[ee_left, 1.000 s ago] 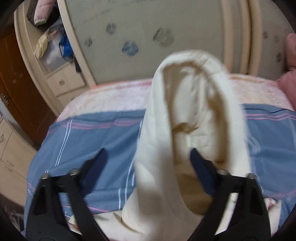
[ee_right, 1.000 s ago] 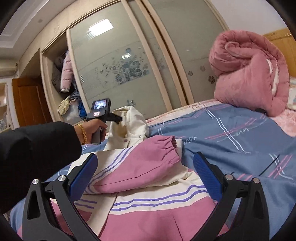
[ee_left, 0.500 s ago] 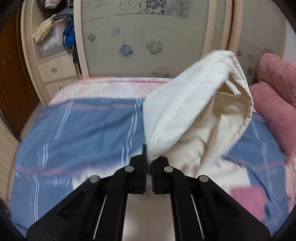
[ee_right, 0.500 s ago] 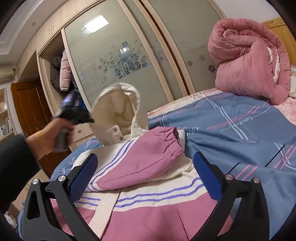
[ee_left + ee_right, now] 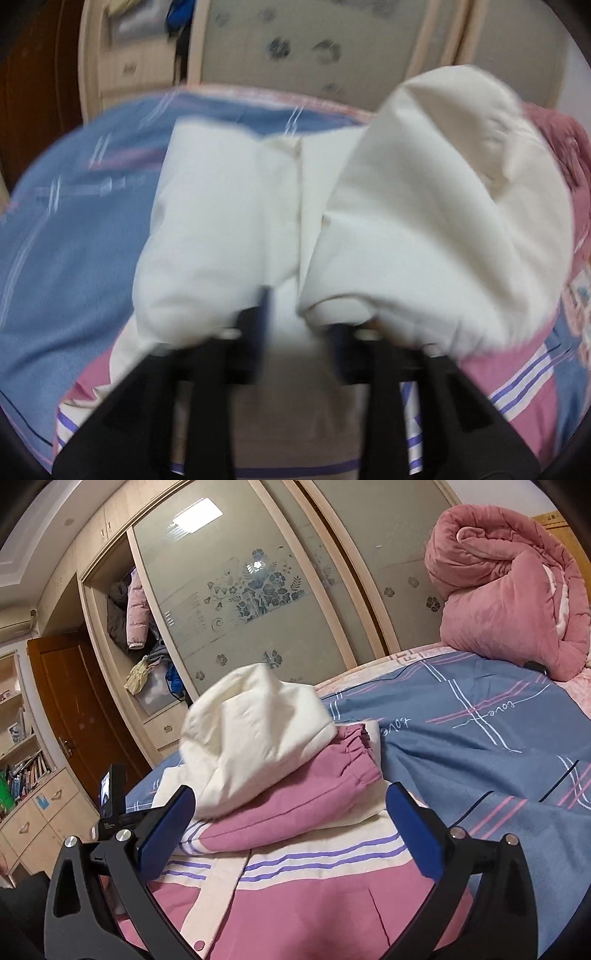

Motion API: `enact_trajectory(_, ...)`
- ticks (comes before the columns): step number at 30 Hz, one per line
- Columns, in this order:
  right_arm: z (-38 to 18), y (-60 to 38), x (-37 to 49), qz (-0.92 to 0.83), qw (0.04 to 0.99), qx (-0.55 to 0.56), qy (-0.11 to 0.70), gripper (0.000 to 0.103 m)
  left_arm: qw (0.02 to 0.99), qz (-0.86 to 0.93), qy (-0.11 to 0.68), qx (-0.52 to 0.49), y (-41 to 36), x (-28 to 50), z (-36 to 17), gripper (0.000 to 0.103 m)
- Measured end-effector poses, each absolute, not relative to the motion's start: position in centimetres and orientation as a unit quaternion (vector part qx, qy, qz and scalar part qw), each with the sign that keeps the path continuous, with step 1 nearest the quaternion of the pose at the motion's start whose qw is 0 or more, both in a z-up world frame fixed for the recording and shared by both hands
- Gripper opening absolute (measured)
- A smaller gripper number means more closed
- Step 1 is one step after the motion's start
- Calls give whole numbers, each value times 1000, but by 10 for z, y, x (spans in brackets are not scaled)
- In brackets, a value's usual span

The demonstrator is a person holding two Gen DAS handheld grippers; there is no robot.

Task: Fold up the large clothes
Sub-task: 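Fold the held hood down over the folded sleeves with the left tool, release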

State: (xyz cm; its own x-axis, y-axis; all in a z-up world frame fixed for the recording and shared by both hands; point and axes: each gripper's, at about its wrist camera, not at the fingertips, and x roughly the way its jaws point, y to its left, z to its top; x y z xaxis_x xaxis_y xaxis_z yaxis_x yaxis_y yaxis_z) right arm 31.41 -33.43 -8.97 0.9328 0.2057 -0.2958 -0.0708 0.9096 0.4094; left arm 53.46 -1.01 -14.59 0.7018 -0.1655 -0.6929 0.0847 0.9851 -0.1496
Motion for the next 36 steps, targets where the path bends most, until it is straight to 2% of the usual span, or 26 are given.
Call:
enact_trajectory(1, -88, -334, 312, 73, 963, 200, 164, 102, 926, -73, 368, -38, -17, 528, -137, 88)
enact_trajectory(2, -87, -335, 310, 74, 964, 200, 160, 102, 939, -61, 338, -12, -25, 512, -123, 101)
enact_trajectory(8, -91, -351, 312, 103, 949, 260, 148, 102, 980, -92, 170, 48, -57, 379, -51, 101)
enact_trajectory(14, -111, -379, 318, 161, 892, 395, 151, 102, 989, -87, 86, 85, -73, 294, -60, 101)
enact_trajectory(19, -130, -383, 320, 225, 826, 496, 144, 102, 989, -36, 103, 104, -70, 285, -78, 101)
enact_trajectory(27, -132, -357, 334, 260, 794, 526, 159, 85, 991, -36, 88, 96, -54, 273, -71, 101)
enact_trajectory(31, -131, -338, 380, 248, 771, 559, 176, 85, 990, -70, 104, 61, -43, 274, -61, 101)
enact_trajectory(36, -147, -323, 455, 195, 768, 563, 237, 76, 989, -76, 121, 30, -22, 283, -55, 101)
